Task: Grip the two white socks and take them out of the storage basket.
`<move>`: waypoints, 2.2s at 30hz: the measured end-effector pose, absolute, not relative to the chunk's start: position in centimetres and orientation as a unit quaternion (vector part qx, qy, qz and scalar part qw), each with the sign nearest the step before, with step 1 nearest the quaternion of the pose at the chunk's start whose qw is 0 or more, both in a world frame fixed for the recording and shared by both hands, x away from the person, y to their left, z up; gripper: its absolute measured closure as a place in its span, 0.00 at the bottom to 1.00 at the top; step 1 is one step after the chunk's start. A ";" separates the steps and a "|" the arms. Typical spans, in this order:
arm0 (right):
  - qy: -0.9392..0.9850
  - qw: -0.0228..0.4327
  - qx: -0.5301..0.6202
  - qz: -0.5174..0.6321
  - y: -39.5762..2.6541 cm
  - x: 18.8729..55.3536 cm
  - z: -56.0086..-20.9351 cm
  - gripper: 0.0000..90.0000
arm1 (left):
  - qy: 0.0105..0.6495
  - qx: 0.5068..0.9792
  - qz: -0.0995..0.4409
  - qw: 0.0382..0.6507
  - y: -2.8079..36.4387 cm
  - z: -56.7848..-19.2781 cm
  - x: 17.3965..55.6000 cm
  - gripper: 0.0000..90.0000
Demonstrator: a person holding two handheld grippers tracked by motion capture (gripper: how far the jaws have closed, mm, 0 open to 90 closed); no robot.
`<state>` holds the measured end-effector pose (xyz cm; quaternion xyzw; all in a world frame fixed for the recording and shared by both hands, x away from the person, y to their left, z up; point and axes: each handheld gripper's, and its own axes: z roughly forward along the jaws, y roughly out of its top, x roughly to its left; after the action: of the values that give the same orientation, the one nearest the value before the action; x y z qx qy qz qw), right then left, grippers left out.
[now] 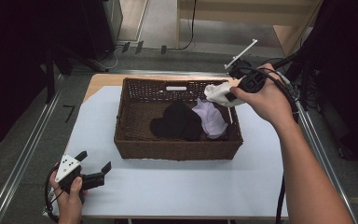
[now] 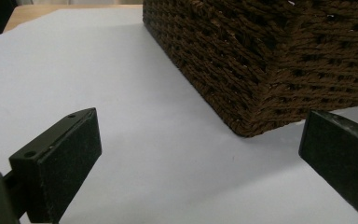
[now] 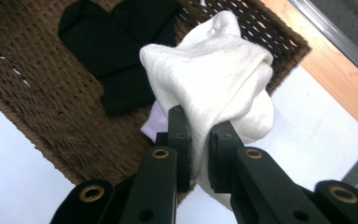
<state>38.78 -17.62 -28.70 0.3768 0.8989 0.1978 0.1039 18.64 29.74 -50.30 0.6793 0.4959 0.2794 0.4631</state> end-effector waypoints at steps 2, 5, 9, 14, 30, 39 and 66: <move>0.898 0.108 0.380 0.195 -18.1 38.7 -28.6 0.91 | 0.496 0.679 0.280 0.463 29.7 -50.3 18.6 0.00; 0.894 0.113 0.388 0.192 -18.9 38.6 -28.4 0.91 | 0.496 0.679 0.280 0.463 29.7 -50.3 18.6 0.00; 0.890 0.121 0.396 0.193 -20.4 38.3 -28.0 0.91 | 0.497 0.678 0.279 0.464 29.7 -50.3 18.6 0.00; 0.887 0.123 0.401 0.193 -21.3 38.2 -27.9 0.91 | 0.497 0.678 0.279 0.463 29.7 -50.3 18.6 0.00; 0.877 0.126 0.427 0.183 -25.2 37.8 -29.1 0.91 | 0.497 0.677 0.281 0.464 29.7 -50.3 18.6 0.00; 0.872 0.121 0.441 0.172 -27.0 37.7 -30.8 0.91 | 0.498 0.678 0.281 0.462 29.7 -50.3 18.6 0.00; 0.873 0.075 0.464 0.131 -29.8 37.1 -40.5 0.90 | 0.497 0.678 0.283 0.462 29.7 -50.3 18.6 0.00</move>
<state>37.07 -29.78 -40.48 0.4644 0.8727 0.1310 0.0750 18.56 29.68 -50.31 0.6777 0.4971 0.2833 0.4619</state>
